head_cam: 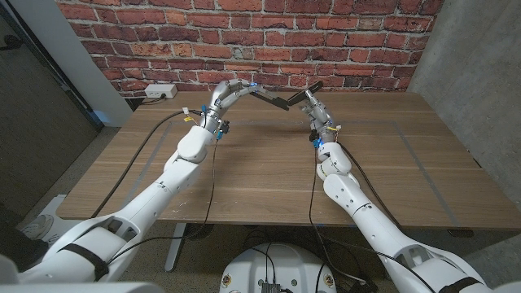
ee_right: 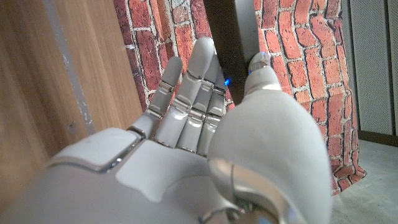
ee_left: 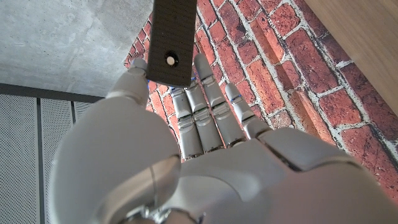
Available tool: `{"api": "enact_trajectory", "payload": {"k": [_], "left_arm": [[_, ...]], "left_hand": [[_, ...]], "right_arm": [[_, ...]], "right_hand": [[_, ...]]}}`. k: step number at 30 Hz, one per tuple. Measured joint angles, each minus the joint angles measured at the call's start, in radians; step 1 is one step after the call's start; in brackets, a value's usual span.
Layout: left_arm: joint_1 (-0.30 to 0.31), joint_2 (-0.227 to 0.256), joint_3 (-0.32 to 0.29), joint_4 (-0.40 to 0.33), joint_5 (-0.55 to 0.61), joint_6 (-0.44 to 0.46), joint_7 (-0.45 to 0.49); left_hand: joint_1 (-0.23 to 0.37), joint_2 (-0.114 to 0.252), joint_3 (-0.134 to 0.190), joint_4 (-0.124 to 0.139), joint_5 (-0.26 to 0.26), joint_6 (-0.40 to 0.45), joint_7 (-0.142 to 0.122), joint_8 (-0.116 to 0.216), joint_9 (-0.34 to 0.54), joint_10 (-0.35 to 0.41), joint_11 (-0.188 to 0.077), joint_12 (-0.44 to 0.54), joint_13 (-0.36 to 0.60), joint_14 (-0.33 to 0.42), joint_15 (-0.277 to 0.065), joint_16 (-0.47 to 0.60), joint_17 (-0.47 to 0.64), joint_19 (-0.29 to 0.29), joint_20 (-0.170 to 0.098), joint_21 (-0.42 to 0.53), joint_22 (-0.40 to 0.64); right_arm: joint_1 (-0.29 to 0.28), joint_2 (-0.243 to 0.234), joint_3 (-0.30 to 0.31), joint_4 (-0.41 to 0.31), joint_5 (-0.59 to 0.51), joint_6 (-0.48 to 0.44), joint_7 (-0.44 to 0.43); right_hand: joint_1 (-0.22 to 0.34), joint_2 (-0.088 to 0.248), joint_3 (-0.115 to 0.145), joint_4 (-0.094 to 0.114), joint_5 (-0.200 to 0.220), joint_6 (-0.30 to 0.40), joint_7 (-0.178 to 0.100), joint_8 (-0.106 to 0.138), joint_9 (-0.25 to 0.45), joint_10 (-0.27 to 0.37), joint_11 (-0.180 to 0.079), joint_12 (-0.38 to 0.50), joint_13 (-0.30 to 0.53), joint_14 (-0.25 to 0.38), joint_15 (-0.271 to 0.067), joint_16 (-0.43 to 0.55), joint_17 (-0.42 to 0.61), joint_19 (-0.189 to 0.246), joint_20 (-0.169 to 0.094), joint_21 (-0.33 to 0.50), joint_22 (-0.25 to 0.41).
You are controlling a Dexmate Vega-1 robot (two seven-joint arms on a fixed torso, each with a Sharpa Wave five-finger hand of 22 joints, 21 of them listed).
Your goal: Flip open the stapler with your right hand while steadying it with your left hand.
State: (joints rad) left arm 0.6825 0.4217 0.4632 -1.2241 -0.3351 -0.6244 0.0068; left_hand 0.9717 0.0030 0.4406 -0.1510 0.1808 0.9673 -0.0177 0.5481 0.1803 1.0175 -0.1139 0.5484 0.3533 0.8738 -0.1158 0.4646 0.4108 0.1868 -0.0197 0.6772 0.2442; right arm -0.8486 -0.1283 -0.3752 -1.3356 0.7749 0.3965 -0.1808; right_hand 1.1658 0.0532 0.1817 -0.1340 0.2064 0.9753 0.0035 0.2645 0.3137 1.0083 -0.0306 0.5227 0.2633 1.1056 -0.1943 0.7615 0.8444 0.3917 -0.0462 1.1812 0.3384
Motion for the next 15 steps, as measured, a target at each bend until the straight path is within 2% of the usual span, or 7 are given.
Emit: {"api": "enact_trajectory", "payload": {"k": [1, 2, 3, 5, 7, 10, 15], "left_arm": [[0.003, -0.001, 0.0, -0.003, 0.004, 0.0, 0.007], [0.004, -0.003, -0.001, -0.007, 0.007, 0.0, 0.012], [0.005, -0.003, -0.001, -0.009, 0.009, -0.001, 0.015], [0.009, -0.005, -0.002, -0.015, 0.018, -0.002, 0.027], [0.012, -0.006, -0.003, -0.02, 0.024, -0.003, 0.035], [0.017, -0.008, -0.006, -0.028, 0.032, -0.007, 0.054], [0.024, -0.01, -0.008, -0.04, 0.044, -0.009, 0.069]], "left_hand": [[0.0, 0.0, 0.0, 0.0, 0.0, 0.0, 0.0, 0.0, 0.0, 0.0, 0.0, 0.0, 0.0, 0.0, 0.0, 0.0, 0.0, 0.0, 0.0, 0.0, 0.0], [0.0, 0.0, 0.0, 0.0, 0.0, 0.0, 0.0, 0.0, 0.0, 0.0, 0.0, 0.0, 0.0, 0.0, 0.0, 0.0, 0.0, 0.0, 0.0, 0.001, 0.0], [0.041, 0.042, 0.004, 0.004, -0.003, 0.061, 0.002, -0.004, 0.001, 0.007, -0.004, 0.006, 0.01, 0.0, 0.0, 0.0, 0.0, 0.0, 0.0, 0.007, 0.0], [0.059, 0.06, 0.004, 0.004, -0.007, 0.071, 0.002, -0.013, 0.001, 0.008, -0.005, 0.01, 0.007, 0.0, 0.0, 0.0, 0.0, 0.0, 0.0, 0.008, 0.0], [0.059, 0.06, 0.004, 0.004, -0.005, 0.071, 0.001, -0.013, 0.001, 0.008, -0.005, 0.005, 0.004, 0.0, 0.0, 0.0, 0.001, 0.0, 0.0, 0.008, 0.0], [0.095, 0.095, 0.004, 0.004, 0.006, 0.097, -0.003, -0.014, 0.0, 0.011, -0.008, 0.005, 0.005, 0.0, 0.0, -0.002, 0.005, 0.0, 0.0, 0.008, 0.0], [0.1, 0.09, 0.004, 0.004, 0.006, 0.099, -0.005, -0.016, 0.0, 0.012, -0.01, 0.005, 0.007, 0.0, 0.0, -0.008, 0.005, -0.004, -0.004, 0.015, 0.0]], "right_arm": [[-0.003, 0.006, 0.003, 0.0, 0.005, 0.006, -0.004], [-0.006, 0.011, 0.007, 0.0, 0.012, 0.012, -0.01], [-0.007, 0.013, 0.008, 0.0, 0.016, 0.015, -0.013], [-0.015, 0.025, 0.017, -0.001, 0.03, 0.024, -0.024], [-0.02, 0.035, 0.022, -0.004, 0.041, 0.029, -0.031], [-0.03, 0.054, 0.032, -0.012, 0.066, 0.038, -0.049], [-0.044, 0.076, 0.046, -0.022, 0.096, 0.043, -0.079]], "right_hand": [[0.001, -0.001, 0.0, 0.0, 0.0, 0.0, 0.0, 0.0, 0.0, 0.0, 0.0, 0.004, 0.001, 0.0, 0.0, 0.0, -0.001, -0.002, 0.002, 0.003, -0.003], [0.001, -0.001, 0.0, 0.0, 0.0, 0.0, 0.0, 0.0, 0.0, 0.0, 0.0, 0.01, 0.046, 0.0, 0.0, 0.0, -0.001, -0.002, 0.002, 0.006, -0.004], [0.001, -0.001, 0.0, 0.0, 0.0, 0.0, -0.001, -0.006, 0.0, 0.006, -0.001, 0.018, 0.216, 0.002, -0.002, 0.0, -0.001, -0.002, 0.002, 0.006, -0.005], [0.001, -0.001, 0.0, 0.0, 0.0, 0.002, -0.002, -0.006, 0.0, 0.006, 0.0, 0.005, 0.299, 0.002, -0.002, -0.004, 0.001, -0.002, 0.002, 0.01, -0.009], [0.001, -0.001, 0.0, 0.0, 0.0, 0.002, -0.002, -0.003, 0.0, 0.006, 0.0, 0.002, 0.312, 0.002, -0.002, -0.004, 0.001, -0.002, 0.002, 0.01, -0.012], [0.001, -0.001, 0.0, 0.0, 0.0, 0.002, -0.002, -0.002, 0.0, 0.007, 0.0, 0.002, 0.314, 0.002, -0.002, -0.005, 0.001, -0.001, 0.002, 0.012, -0.014], [0.013, 0.005, -0.003, -0.003, 0.0, -0.002, -0.006, 0.003, 0.0, 0.022, -0.015, -0.002, 0.312, 0.005, -0.005, -0.008, 0.001, -0.001, 0.002, 0.014, -0.022]]}}
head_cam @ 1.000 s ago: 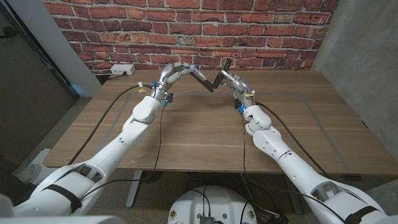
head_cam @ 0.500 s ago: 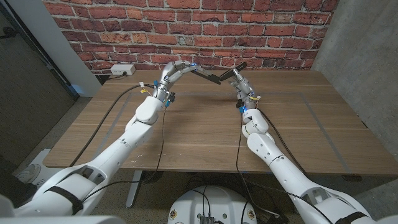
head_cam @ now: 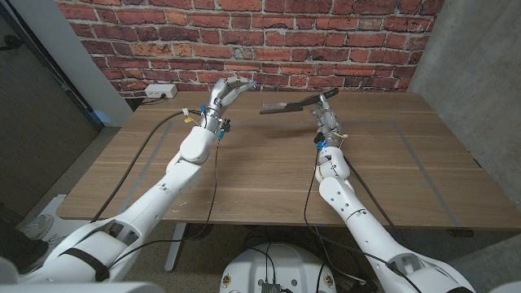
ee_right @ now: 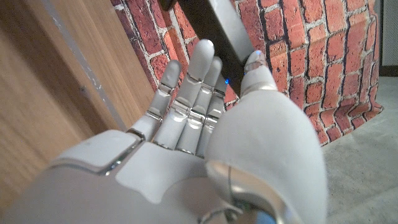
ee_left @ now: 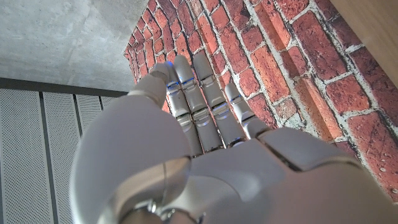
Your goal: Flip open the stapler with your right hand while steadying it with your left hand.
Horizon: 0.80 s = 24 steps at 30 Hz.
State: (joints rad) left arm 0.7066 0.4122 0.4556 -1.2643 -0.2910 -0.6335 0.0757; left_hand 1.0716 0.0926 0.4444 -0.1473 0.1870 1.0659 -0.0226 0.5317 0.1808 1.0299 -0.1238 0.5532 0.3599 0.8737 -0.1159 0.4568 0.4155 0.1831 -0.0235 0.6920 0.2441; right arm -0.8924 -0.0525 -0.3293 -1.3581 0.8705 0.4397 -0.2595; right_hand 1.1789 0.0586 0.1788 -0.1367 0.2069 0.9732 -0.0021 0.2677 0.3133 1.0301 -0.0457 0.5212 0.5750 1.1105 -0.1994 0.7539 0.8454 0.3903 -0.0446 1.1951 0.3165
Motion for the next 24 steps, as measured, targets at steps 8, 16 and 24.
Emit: {"api": "enact_trajectory", "payload": {"k": [8, 16, 24], "left_arm": [[0.016, 0.004, -0.003, -0.025, 0.014, 0.003, 0.022], [0.025, 0.009, -0.007, -0.039, 0.019, 0.009, 0.029], [0.033, 0.014, -0.01, -0.05, 0.019, 0.01, 0.029]], "left_hand": [[0.0, 0.0, 0.0, 0.0, 0.0, 0.0, 0.0, -0.002, 0.0, 0.0, 0.0, 0.0, 0.005, 0.003, 0.003, -0.006, 0.0, -0.002, -0.002, 0.001, -0.001], [0.0, 0.0, -0.004, 0.004, 0.0, 0.0, 0.0, -0.006, 0.003, 0.0, 0.0, -0.007, 0.006, 0.008, -0.001, -0.01, 0.005, -0.007, -0.007, 0.008, -0.003], [0.0, 0.0, -0.004, 0.004, -0.001, 0.004, -0.003, -0.01, 0.003, 0.002, -0.002, -0.007, 0.009, 0.007, 0.0, -0.013, 0.005, -0.007, -0.007, 0.008, -0.003]], "right_arm": [[-0.022, 0.033, 0.005, -0.029, 0.023, 0.0, -0.066], [-0.033, 0.046, 0.006, -0.045, 0.026, 0.003, -0.099], [-0.034, 0.047, 0.006, -0.047, 0.026, 0.009, -0.111]], "right_hand": [[0.0, 0.0, 0.0, 0.0, 0.0, 0.0, 0.0, -0.002, 0.0, 0.002, -0.002, -0.004, 0.004, 0.0, 0.0, 0.0, 0.0, 0.0, 0.0, 0.007, -0.01], [-0.003, 0.003, 0.0, 0.0, 0.0, 0.0, 0.0, -0.01, 0.0, 0.003, -0.003, -0.008, 0.009, 0.003, -0.003, -0.008, 0.0, 0.0, 0.0, 0.015, -0.024], [-0.005, 0.005, 0.0, 0.0, -0.002, 0.0, 0.0, -0.015, 0.0, 0.003, -0.003, -0.008, 0.009, 0.003, -0.003, -0.015, 0.005, -0.009, 0.002, 0.027, -0.038]]}}
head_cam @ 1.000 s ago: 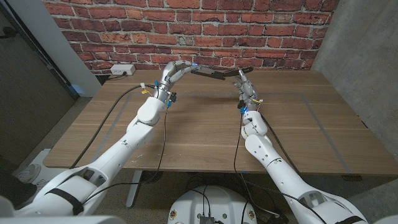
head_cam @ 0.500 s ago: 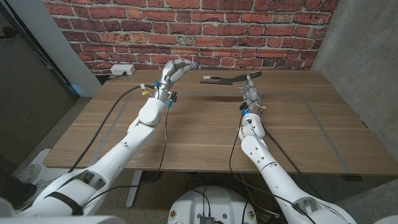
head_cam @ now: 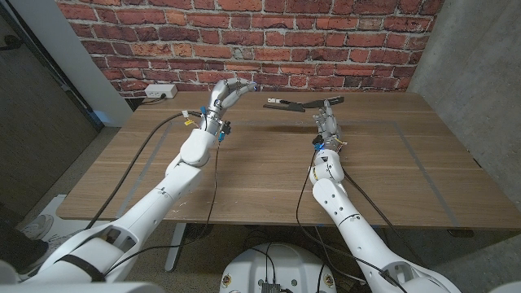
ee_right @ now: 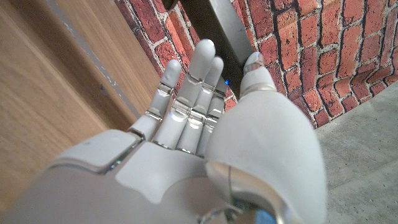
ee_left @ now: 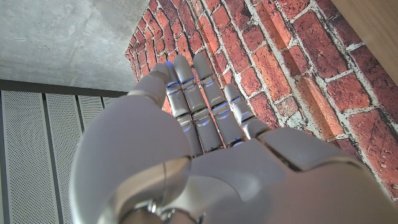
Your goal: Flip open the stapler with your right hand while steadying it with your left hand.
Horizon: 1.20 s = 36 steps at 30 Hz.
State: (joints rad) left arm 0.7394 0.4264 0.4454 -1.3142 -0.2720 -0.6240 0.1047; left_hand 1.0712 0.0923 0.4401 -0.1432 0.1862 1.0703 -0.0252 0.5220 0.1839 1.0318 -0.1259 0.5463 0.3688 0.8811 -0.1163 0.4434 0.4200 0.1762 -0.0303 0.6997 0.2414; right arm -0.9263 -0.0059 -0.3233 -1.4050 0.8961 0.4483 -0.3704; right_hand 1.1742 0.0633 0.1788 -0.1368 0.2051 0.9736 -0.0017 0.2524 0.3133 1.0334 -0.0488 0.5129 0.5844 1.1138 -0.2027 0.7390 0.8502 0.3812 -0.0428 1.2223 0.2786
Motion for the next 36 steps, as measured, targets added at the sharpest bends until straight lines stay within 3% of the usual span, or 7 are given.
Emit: {"api": "enact_trajectory", "payload": {"k": [21, 27, 29, 32, 36], "left_arm": [[0.023, 0.018, -0.01, -0.034, -0.003, 0.014, 0.004], [0.037, 0.025, -0.016, -0.05, -0.012, 0.018, 0.003], [0.044, 0.028, -0.019, -0.058, -0.017, 0.021, 0.003], [0.055, 0.035, -0.023, -0.071, -0.021, 0.024, 0.003], [0.072, 0.046, -0.031, -0.089, -0.025, 0.031, 0.003]], "left_hand": [[0.0, 0.0, 0.0, 0.0, -0.002, 0.004, -0.004, -0.008, 0.0, 0.003, -0.003, -0.005, 0.005, 0.005, -0.002, -0.004, 0.009, 0.0, 0.0, 0.015, 0.0], [-0.004, -0.004, 0.0, 0.008, -0.002, 0.005, -0.005, -0.021, 0.0, 0.003, -0.003, -0.024, 0.01, -0.014, 0.002, -0.036, 0.005, -0.022, 0.022, 0.015, -0.005], [-0.011, -0.011, 0.005, 0.018, -0.002, -0.011, -0.019, -0.04, 0.005, 0.003, -0.006, -0.043, 0.012, -0.047, 0.009, -0.065, -0.004, -0.035, 0.031, 0.016, -0.009], [-0.046, -0.018, -0.001, 0.032, -0.001, -0.158, -0.061, -0.094, 0.014, -0.153, -0.05, -0.121, -0.009, -0.142, 0.03, -0.135, -0.026, -0.062, 0.04, 0.023, -0.018], [-0.101, -0.047, -0.024, 0.055, 0.0, -0.365, -0.099, -0.194, 0.007, -0.315, -0.044, -0.237, -0.048, -0.289, 0.055, -0.212, -0.056, -0.11, 0.045, 0.023, -0.027]], "right_arm": [[-0.022, -0.001, -0.006, -0.036, -0.016, 0.018, -0.008], [-0.03, -0.007, -0.008, -0.05, -0.026, 0.02, -0.014], [-0.033, -0.011, -0.01, -0.056, -0.031, 0.021, -0.015], [-0.036, -0.016, -0.013, -0.062, -0.04, 0.022, -0.018], [-0.041, -0.025, -0.018, -0.071, -0.057, 0.022, -0.026]], "right_hand": [[0.0, 0.0, -0.005, 0.003, 0.004, 0.0, 0.0, -0.004, 0.0, 0.003, 0.001, -0.007, 0.007, 0.007, -0.001, -0.008, 0.005, -0.002, -0.002, 0.015, -0.026], [0.001, -0.001, -0.005, 0.003, 0.007, 0.0, 0.0, -0.004, 0.0, 0.004, 0.001, -0.007, 0.007, 0.007, -0.001, -0.008, 0.005, -0.002, -0.002, 0.02, -0.032], [0.001, -0.001, -0.005, 0.003, 0.007, 0.0, 0.0, -0.004, 0.0, 0.004, 0.001, -0.007, 0.009, 0.007, -0.001, -0.008, 0.005, -0.002, -0.002, 0.024, -0.033], [0.001, -0.001, -0.005, 0.003, 0.007, 0.0, 0.0, -0.004, 0.0, 0.004, 0.001, -0.011, 0.01, 0.007, -0.002, -0.008, 0.008, -0.004, 0.0, 0.027, -0.037], [0.002, -0.002, -0.005, 0.003, 0.007, 0.0, 0.0, -0.005, 0.0, 0.004, 0.001, -0.015, 0.011, 0.01, -0.004, -0.014, 0.009, -0.011, 0.0, 0.029, -0.042]]}}
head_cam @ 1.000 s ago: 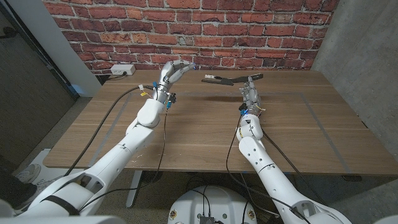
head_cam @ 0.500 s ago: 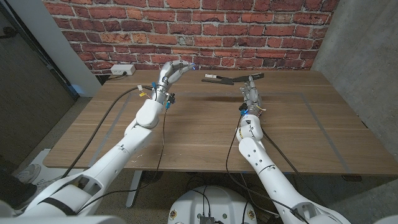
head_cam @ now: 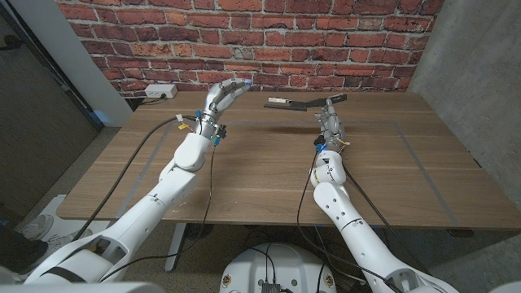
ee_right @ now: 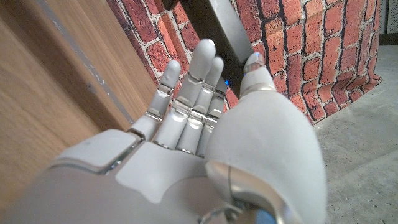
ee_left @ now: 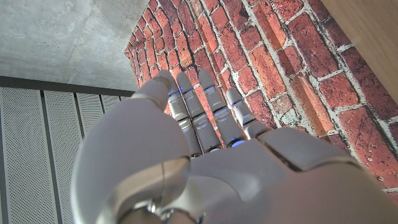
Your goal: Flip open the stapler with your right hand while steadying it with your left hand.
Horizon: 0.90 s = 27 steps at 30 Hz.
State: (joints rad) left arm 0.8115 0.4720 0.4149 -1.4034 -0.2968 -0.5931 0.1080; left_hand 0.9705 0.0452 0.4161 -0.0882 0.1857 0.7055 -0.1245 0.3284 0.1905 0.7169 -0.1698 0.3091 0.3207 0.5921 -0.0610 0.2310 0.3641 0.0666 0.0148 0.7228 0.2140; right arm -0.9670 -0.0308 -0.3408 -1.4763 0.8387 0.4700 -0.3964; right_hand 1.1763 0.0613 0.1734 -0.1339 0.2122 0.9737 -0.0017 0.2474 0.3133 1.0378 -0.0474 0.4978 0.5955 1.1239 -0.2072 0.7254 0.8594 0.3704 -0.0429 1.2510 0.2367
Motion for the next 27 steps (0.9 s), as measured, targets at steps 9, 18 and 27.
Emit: {"api": "enact_trajectory", "payload": {"k": [9, 18, 27], "left_arm": [[0.041, 0.033, -0.02, -0.046, -0.016, 0.012, -0.004], [0.073, 0.067, -0.037, -0.081, -0.038, 0.026, -0.023], [0.092, 0.094, -0.049, -0.099, -0.065, 0.047, -0.047]], "left_hand": [[-0.114, -0.048, -0.068, 0.039, 0.0, -0.352, -0.056, -0.147, 0.003, -0.344, 0.065, -0.132, -0.071, -0.334, 0.021, -0.05, -0.097, -0.1, 0.011, -0.027, -0.014], [-0.154, -0.047, -0.093, 0.056, 0.0, -0.433, -0.054, -0.151, 0.003, -0.424, 0.075, -0.132, -0.089, -0.396, 0.022, -0.05, -0.118, -0.132, 0.028, -0.043, -0.019], [-0.163, -0.042, -0.1, 0.064, 0.0, -0.456, -0.045, -0.151, 0.003, -0.45, 0.081, -0.128, -0.095, -0.418, 0.022, -0.05, -0.126, -0.142, 0.028, -0.047, -0.019]], "right_arm": [[-0.01, -0.022, -0.013, -0.022, -0.053, -0.009, -0.033], [-0.013, -0.044, -0.02, -0.037, -0.107, -0.026, -0.07], [-0.013, -0.061, -0.028, -0.048, -0.163, -0.045, -0.106]], "right_hand": [[0.008, 0.005, 0.0, 0.0, 0.0, 0.0, 0.0, -0.003, 0.0, 0.0, 0.0, 0.0, 0.0, 0.0, 0.0, -0.002, 0.0, 0.0, 0.0, 0.012, -0.009], [0.009, 0.007, 0.0, 0.0, -0.001, 0.0, 0.0, -0.007, 0.0, 0.0, 0.0, -0.007, 0.007, 0.0, 0.0, -0.01, 0.005, 0.0, 0.0, 0.018, -0.019], [0.009, 0.007, 0.0, 0.0, -0.004, 0.0, 0.0, -0.006, 0.0, 0.0, 0.0, -0.007, 0.006, 0.0, 0.0, -0.01, 0.004, -0.005, 0.005, 0.026, -0.028]]}}
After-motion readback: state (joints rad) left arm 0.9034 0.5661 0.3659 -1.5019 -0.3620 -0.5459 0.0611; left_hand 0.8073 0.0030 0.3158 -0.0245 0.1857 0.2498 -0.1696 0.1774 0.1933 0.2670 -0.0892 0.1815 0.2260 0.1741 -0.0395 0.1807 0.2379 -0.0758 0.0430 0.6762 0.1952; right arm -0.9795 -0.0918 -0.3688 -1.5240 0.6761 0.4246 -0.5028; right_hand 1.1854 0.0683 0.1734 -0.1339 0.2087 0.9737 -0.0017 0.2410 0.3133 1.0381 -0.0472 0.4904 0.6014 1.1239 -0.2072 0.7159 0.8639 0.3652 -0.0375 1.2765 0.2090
